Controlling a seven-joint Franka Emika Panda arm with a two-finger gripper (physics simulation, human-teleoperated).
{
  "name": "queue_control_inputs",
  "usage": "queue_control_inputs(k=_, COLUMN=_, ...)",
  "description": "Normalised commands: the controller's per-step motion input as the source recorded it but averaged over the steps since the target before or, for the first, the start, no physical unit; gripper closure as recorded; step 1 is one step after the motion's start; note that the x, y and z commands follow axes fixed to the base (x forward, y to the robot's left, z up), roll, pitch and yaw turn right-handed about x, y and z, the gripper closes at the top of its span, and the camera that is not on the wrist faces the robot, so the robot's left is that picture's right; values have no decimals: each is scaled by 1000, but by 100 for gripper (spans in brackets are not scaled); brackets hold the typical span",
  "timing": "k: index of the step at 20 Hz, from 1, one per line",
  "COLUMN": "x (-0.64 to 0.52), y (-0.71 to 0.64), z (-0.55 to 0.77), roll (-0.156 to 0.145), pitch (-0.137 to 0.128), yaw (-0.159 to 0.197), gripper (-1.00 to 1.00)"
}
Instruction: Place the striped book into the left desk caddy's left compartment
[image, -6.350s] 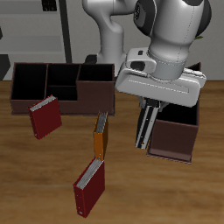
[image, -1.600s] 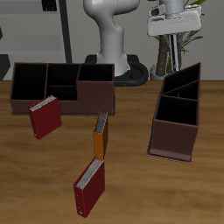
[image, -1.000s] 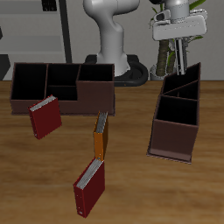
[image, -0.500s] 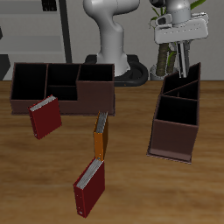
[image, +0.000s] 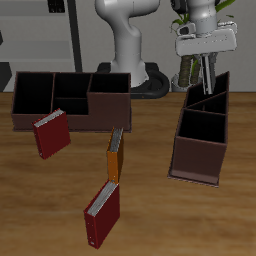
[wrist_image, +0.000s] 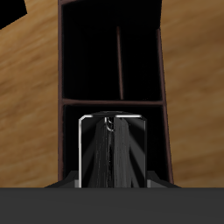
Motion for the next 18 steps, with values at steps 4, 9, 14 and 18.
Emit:
queue_control_inputs(k=4, x=41, y=-33, z=-66, roll=-2, pitch=10, yaw=-4, gripper=100)
queue_control_inputs(k=9, x=105, y=5, z=-204, roll=0, pitch=27, yaw=2, gripper=100)
queue_control_inputs(k=14, x=143, y=-15, z=-256, roll=-10, pitch=55, yaw=-17, gripper=100)
queue_control_inputs(k=18, x=82, y=13, z=-156, roll=-4, pitch=47, yaw=-22, gripper=100)
